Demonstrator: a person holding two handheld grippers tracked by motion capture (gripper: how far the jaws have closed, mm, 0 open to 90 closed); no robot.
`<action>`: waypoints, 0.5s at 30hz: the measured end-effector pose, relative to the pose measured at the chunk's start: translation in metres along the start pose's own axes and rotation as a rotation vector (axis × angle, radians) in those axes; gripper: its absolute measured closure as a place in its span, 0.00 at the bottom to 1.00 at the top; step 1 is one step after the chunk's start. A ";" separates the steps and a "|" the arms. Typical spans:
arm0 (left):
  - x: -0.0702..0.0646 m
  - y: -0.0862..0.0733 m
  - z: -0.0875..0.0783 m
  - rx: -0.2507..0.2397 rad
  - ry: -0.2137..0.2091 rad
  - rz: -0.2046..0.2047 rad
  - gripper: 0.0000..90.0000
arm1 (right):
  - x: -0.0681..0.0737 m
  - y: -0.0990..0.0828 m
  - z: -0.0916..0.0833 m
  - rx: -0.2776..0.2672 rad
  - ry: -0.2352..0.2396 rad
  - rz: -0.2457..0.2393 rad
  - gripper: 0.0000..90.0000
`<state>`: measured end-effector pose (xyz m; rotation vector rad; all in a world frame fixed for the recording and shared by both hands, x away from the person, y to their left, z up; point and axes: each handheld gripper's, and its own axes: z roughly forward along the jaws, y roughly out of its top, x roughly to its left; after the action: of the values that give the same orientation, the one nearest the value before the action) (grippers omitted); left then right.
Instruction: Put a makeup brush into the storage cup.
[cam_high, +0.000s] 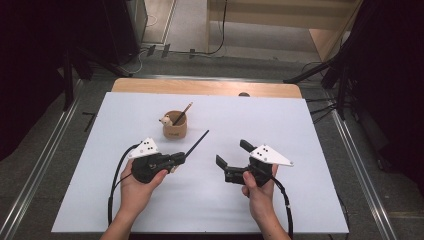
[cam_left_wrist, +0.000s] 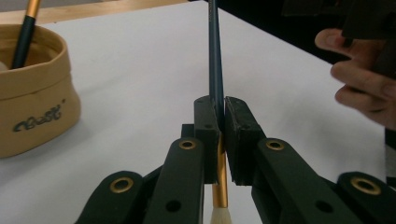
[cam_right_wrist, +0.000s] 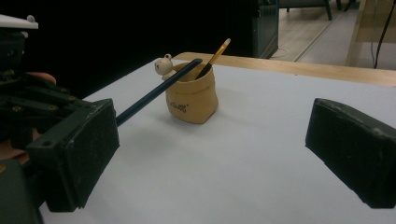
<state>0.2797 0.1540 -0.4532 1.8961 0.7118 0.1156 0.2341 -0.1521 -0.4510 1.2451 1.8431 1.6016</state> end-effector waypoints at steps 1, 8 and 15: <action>-0.002 -0.001 0.002 -0.004 -0.001 0.005 0.94 | 0.001 -0.001 0.000 -0.009 -0.003 0.028 0.05; -0.014 -0.005 0.014 -0.023 -0.016 0.026 0.94 | 0.004 -0.010 0.002 -0.020 0.026 0.167 0.10; -0.024 -0.006 0.017 -0.057 -0.022 0.047 0.94 | 0.010 -0.015 0.006 -0.023 0.042 0.219 0.17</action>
<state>0.2641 0.1290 -0.4600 1.8576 0.6430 0.1423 0.2286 -0.1400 -0.4639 1.4561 1.7580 1.7697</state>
